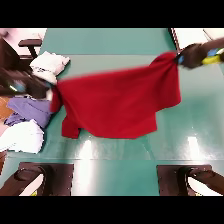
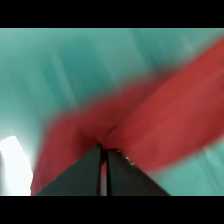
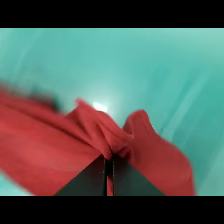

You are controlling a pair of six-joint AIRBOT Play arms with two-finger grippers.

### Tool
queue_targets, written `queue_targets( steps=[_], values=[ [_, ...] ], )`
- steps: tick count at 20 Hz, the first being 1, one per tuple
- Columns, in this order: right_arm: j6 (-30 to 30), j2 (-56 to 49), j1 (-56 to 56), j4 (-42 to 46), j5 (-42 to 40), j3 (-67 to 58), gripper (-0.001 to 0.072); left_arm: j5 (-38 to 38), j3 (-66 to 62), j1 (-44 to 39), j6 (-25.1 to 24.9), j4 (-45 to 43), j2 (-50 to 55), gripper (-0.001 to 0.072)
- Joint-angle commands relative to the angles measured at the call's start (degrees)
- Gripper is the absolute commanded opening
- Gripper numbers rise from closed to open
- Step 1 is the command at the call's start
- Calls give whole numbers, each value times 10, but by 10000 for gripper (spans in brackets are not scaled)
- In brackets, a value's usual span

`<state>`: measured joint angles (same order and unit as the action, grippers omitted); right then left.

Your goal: Fold the shirts.

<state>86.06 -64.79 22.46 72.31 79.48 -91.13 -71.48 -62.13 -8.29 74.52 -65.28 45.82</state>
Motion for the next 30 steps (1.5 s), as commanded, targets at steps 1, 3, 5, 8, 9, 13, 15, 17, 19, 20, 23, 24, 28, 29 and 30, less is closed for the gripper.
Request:
queue_targets(
  steps=[1,3,5,8,9,13,15,17,19,20,23,24,28,29,30],
  values=[
    [23,13,36,-2,1,104,16,-41,164,-64,0,5,0,21],
    [30,26,42,-2,-9,137,17,-48,215,-115,0,12,-1,23],
    [42,40,42,-2,-16,156,16,-45,231,-150,3,30,0,263],
    [52,57,42,-2,-33,172,17,-26,195,-152,5,51,-1,674],
    [55,62,42,-2,-40,177,17,-8,169,-152,7,37,-1,674],
    [61,63,42,-4,-44,180,17,101,96,-132,86,-94,18,672],
    [61,63,42,-7,-45,180,17,115,85,-82,91,-85,71,672],
    [61,63,42,-7,-43,180,17,121,82,-30,79,-51,142,672],
    [61,63,42,-7,-43,180,16,121,82,5,43,-2,213,672],
    [61,63,42,-7,-43,180,17,126,82,13,27,16,243,672],
    [61,63,42,-7,-43,180,17,155,70,14,0,45,313,589],
    [61,63,42,-7,-43,180,17,161,59,14,0,56,328,542],
    [61,59,42,-6,-43,180,17,169,37,11,-5,92,345,541],
    [61,56,42,-6,-43,180,17,168,37,10,-26,107,345,540],
    [61,52,42,-6,-42,180,17,165,37,10,-36,122,345,539]
  ],
)
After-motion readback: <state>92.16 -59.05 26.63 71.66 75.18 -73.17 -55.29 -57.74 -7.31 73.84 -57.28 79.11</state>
